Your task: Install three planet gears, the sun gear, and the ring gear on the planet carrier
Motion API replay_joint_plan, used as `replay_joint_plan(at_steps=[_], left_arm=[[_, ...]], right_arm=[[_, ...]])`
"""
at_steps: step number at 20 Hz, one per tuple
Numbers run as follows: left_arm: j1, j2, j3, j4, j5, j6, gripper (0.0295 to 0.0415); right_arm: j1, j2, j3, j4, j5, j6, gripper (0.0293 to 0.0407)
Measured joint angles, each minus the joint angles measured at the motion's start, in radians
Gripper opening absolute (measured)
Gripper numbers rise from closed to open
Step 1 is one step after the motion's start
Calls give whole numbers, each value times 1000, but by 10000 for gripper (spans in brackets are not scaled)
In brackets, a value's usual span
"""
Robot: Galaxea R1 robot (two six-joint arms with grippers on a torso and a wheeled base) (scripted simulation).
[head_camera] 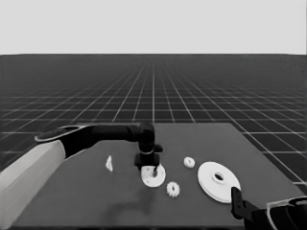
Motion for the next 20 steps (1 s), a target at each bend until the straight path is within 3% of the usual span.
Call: replay_joint_plan(at_steps=[1,3,10,12,13,20], left_arm=[[67,6,-29,72,-7,22,312],[138,15,-72,136,-21,52,312],[169,21,-99,167,-32,70,312],[169,21,-99,168,-33,70,371],[170,21,-100,168,-33,70,381],[170,21,-100,168,-33,70,385]], right_arm=[[0,0,0,0,0,0,385],[0,0,0,0,0,0,385],[0,0,0,0,0,0,385],[0,0,0,0,0,0,385],[0,0,0,0,0,0,385],[0,0,0,0,0,0,385]])
